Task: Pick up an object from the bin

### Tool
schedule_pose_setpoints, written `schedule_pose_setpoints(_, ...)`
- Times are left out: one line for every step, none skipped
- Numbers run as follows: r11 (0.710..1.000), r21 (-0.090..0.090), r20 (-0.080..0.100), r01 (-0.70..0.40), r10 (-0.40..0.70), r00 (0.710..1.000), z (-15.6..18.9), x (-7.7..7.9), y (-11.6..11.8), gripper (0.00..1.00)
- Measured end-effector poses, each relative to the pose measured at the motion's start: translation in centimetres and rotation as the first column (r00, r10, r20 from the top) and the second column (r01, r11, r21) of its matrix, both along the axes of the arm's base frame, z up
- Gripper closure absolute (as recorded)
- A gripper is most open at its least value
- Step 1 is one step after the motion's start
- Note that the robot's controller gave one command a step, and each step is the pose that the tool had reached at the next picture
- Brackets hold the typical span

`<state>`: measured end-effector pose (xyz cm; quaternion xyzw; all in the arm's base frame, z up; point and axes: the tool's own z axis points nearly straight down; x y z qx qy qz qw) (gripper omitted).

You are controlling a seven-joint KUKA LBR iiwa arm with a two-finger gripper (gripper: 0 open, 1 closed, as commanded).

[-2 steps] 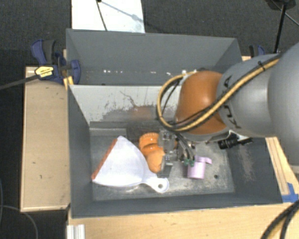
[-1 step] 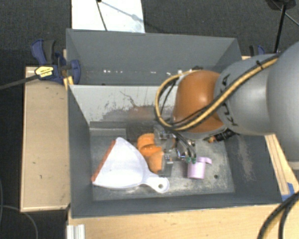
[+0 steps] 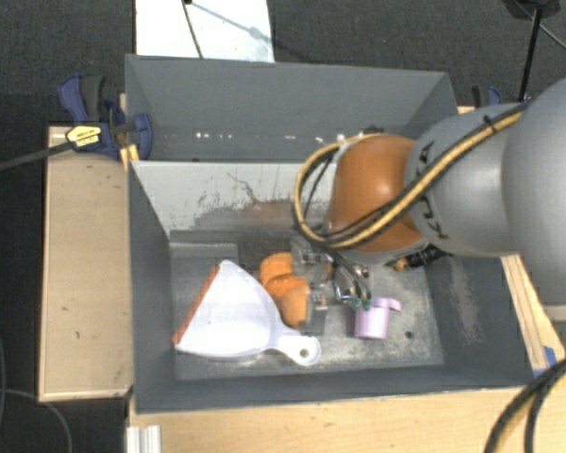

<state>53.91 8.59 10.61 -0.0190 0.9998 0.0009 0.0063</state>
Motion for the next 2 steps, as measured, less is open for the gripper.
schedule_pose_setpoints(0.991, 0.002, 0.002, 0.135, -0.135, 0.991, -0.5, -1.4, -1.1, 0.0)
schedule_pose_setpoints(0.993, -0.002, -0.005, 0.114, -0.114, 0.993, -2.4, -1.0, -0.9, 0.0)
